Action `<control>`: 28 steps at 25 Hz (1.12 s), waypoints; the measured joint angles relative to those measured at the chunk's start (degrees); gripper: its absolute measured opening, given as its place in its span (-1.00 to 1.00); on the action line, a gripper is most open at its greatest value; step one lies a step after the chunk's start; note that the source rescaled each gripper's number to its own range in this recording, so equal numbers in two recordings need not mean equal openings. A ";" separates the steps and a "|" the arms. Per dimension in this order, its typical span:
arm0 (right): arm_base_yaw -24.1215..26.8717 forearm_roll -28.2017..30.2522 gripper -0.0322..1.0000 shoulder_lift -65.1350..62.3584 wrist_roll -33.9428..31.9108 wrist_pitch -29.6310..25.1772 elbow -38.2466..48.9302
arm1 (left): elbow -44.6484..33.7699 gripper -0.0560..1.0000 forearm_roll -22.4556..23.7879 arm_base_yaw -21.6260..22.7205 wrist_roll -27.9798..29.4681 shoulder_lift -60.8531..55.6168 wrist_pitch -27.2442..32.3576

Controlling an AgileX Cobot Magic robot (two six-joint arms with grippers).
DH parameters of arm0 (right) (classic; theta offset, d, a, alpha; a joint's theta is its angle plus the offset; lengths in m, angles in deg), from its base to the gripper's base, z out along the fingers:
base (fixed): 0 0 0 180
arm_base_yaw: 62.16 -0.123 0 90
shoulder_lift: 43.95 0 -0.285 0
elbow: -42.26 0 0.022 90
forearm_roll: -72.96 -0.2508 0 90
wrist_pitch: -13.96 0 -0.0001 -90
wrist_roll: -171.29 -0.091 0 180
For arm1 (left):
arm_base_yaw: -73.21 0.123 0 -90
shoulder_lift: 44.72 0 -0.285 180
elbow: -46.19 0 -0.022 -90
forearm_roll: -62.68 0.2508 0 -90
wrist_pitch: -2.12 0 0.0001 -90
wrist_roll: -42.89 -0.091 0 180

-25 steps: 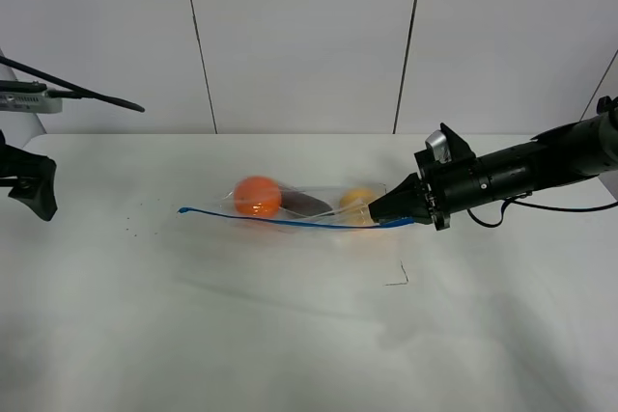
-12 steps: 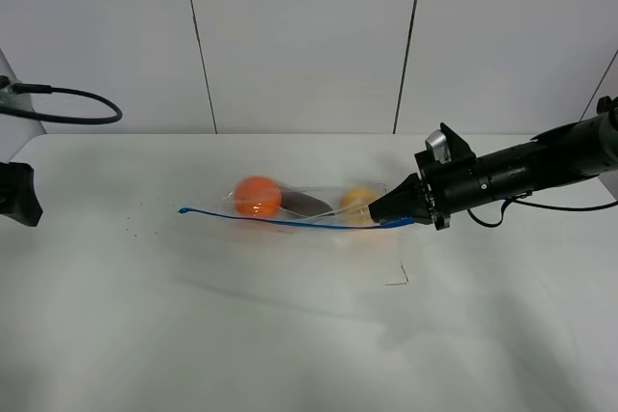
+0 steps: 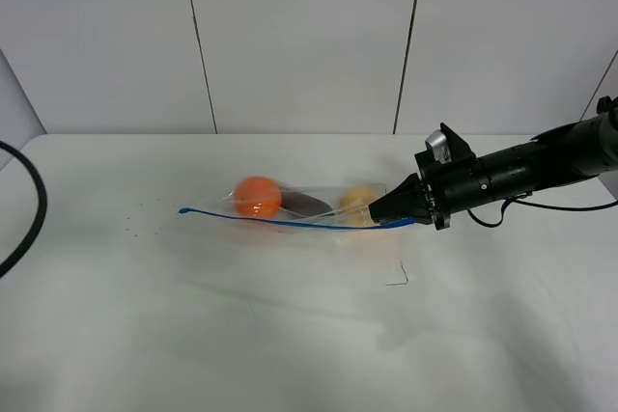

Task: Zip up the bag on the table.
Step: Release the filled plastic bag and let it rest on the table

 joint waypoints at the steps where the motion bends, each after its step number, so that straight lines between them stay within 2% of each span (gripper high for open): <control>1: 0.00 0.00 -0.94 0.00 0.00 0.00 0.00 | -0.79 1.00 -0.08 0.00 0.00 -2.44 0.25; 8: 0.00 0.00 -0.94 0.00 0.00 0.00 0.00 | -2.73 1.00 -1.62 0.00 0.00 -15.36 6.21; 19: 0.00 0.01 -0.94 0.00 0.13 0.00 0.00 | -7.33 1.00 -2.96 0.00 0.00 -31.39 8.90; 28: 0.00 0.06 -0.94 0.00 0.23 0.00 0.00 | -7.65 1.00 -3.94 0.00 0.00 -38.83 9.20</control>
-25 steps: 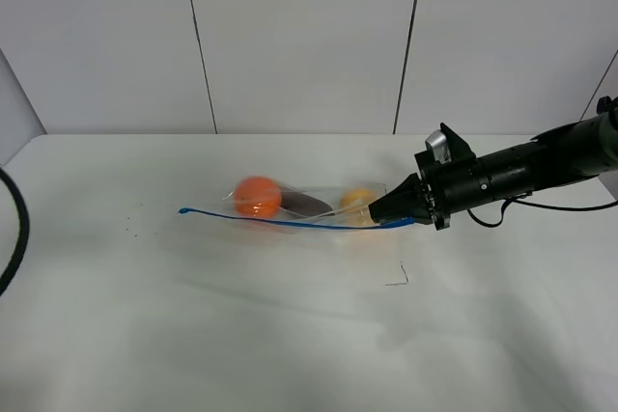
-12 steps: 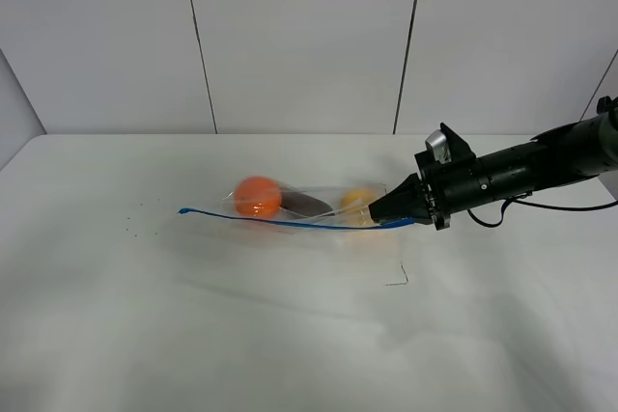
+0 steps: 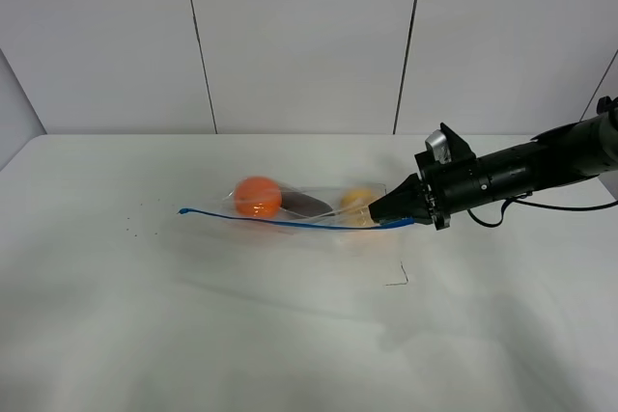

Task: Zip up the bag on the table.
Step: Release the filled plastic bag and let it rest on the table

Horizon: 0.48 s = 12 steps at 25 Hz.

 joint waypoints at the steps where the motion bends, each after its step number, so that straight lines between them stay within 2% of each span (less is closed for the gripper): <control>1: 0.00 0.00 -0.94 0.00 0.00 0.00 0.00 | 0.00 1.00 -0.23 0.00 0.00 -0.06 0.00; 12: 0.00 0.00 -0.94 0.00 0.18 0.00 0.00 | -0.04 1.00 -0.80 0.00 0.00 -0.25 0.24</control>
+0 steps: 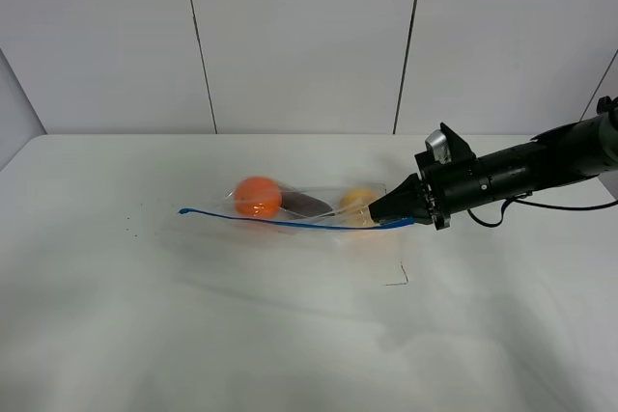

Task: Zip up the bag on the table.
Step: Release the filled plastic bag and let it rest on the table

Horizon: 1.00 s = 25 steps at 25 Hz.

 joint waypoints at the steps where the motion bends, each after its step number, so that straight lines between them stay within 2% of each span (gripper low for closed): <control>1: 0.00 0.00 -0.94 0.00 0.00 0.00 0.00 | 0.00 1.00 0.00 0.00 0.00 0.00 0.00; 25: 0.00 0.00 -0.91 0.00 0.00 0.00 0.00 | 0.00 1.00 0.00 0.00 0.00 0.00 0.00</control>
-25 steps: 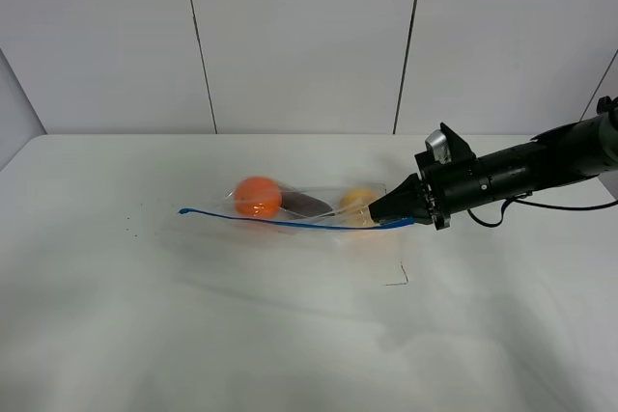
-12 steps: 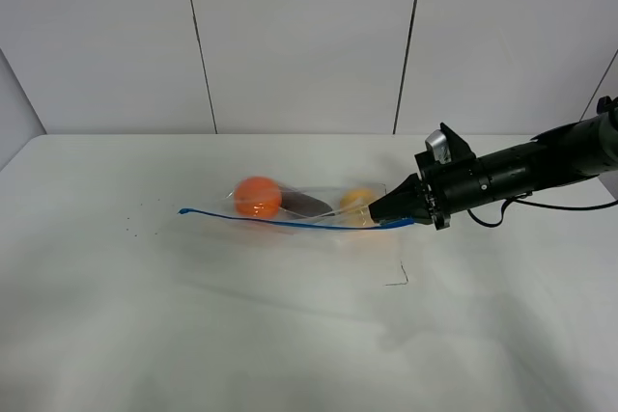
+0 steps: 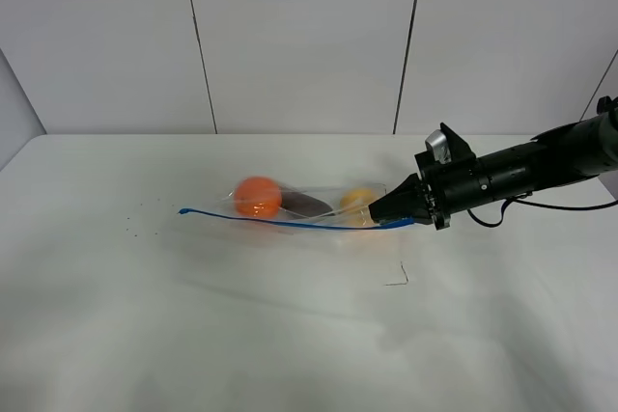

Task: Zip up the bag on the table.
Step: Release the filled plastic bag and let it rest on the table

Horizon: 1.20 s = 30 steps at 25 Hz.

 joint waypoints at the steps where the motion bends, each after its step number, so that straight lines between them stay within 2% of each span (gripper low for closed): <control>1: 0.00 0.00 -0.82 0.00 0.00 0.00 0.00 | 0.00 1.00 0.00 0.00 0.00 0.00 0.00; 2: 0.00 0.00 -0.69 0.00 0.00 -0.05 0.00 | 0.00 1.00 0.00 0.00 0.00 0.00 0.00; 3: 0.00 0.00 -0.46 0.00 0.00 -0.05 0.00 | 0.00 1.00 0.00 0.00 0.00 0.00 0.00; 5: 0.00 0.00 0.16 0.00 0.00 -0.05 0.00 | 0.00 1.00 0.00 0.00 0.00 0.00 0.00; 7: 0.00 -0.26 0.67 0.00 -0.25 -0.05 0.00 | 0.00 1.00 0.00 0.00 0.00 0.00 0.00; 9: 0.00 -0.39 0.88 0.00 -0.89 -0.05 0.00 | 0.00 1.00 0.00 0.00 0.00 0.00 0.00; 12: 0.00 -0.47 0.97 0.00 -1.35 -0.05 0.00 | 0.00 1.00 0.00 0.00 0.00 0.00 0.00; 20: 0.00 0.21 1.00 -3.12 -3.41 0.08 0.00 | 0.00 1.00 0.00 0.00 0.00 0.00 -0.01; 30: 1.24 13.17 1.00 -9.41 -12.27 5.29 0.00 | 0.00 1.00 0.00 0.00 0.00 0.00 -0.01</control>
